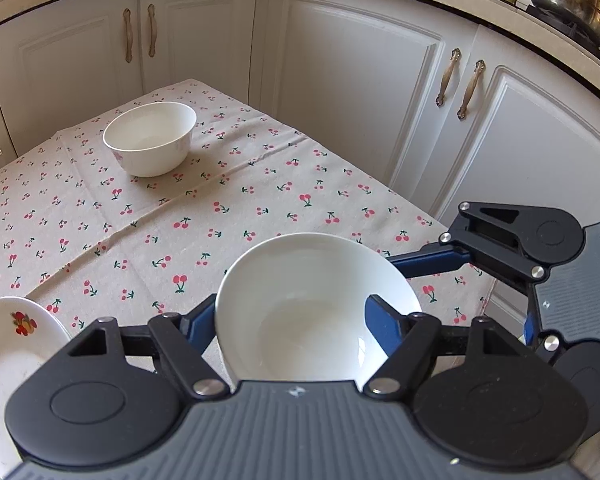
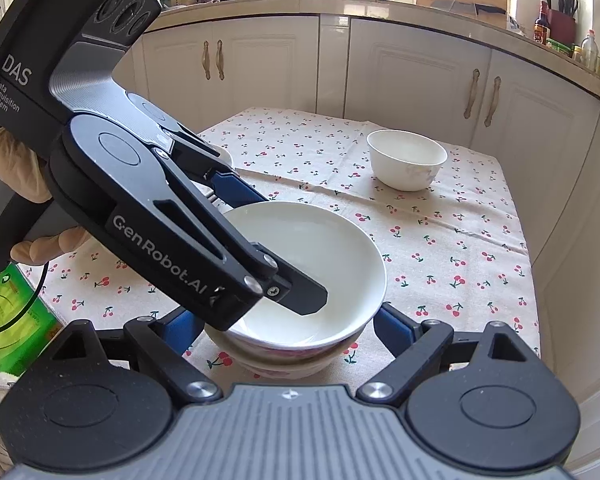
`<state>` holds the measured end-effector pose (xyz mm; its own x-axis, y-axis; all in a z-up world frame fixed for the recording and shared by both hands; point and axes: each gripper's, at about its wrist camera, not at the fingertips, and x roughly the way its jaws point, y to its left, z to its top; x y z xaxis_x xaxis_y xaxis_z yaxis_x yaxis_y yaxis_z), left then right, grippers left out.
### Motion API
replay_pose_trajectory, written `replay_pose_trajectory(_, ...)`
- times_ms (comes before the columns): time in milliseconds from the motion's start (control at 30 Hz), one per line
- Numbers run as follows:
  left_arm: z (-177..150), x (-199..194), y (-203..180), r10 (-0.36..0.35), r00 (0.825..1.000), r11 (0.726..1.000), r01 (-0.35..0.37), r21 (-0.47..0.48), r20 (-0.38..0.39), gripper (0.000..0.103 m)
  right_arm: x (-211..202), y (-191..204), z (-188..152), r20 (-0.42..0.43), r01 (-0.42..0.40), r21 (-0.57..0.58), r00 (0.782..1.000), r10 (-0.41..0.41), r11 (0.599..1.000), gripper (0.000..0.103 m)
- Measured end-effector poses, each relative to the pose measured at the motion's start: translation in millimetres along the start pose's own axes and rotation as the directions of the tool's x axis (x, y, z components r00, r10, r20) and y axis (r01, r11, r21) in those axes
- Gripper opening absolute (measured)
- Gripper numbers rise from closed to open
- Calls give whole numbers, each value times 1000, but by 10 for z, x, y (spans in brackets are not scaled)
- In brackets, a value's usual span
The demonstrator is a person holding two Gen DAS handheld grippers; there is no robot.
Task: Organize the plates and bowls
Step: 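Lower the bowl into the other bowl and open the left gripper, then move the left gripper to the remaining white bowl on the cloth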
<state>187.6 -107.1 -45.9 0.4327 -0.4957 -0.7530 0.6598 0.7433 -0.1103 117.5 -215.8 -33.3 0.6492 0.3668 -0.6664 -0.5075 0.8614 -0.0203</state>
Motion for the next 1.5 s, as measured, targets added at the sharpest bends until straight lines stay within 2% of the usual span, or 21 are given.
replay_pose_trajectory(233,-23,5,24,-4,1000,1000,4,3,4,77,27,21,-9,-10,-3,-9,1000,3,1000,94)
replay_pose_trajectory(267,-22,-6,31,-7,1000,1000,7,2,8,77,11,26,-8,1,-2,-11,1000,2,1000,100)
replay_pose_trajectory(333,-15,-31,45,-12,1000,1000,13,-2,13,77,-35,33,3,24,-10,-19,1000,10,1000,103)
replay_pose_trajectory(700,-65,-153,183,26,999,999,-25,-23,25,78,-146,-12,65,70,21,-2,997,-21,1000,103)
replay_pose_trajectory(1033,-123,-231,349,55,998,997,-53,-57,29,78,-101,-10,86,60,42,-15,997,-41,999,103)
replay_pose_trajectory(1200,-33,-276,425,71,996,996,-68,-49,58,84,-124,-67,176,76,50,-39,996,-47,998,103)
replay_pose_trajectory(1500,326,-133,688,92,993,995,-89,-43,76,87,-21,-479,483,116,72,-20,991,-69,997,103)
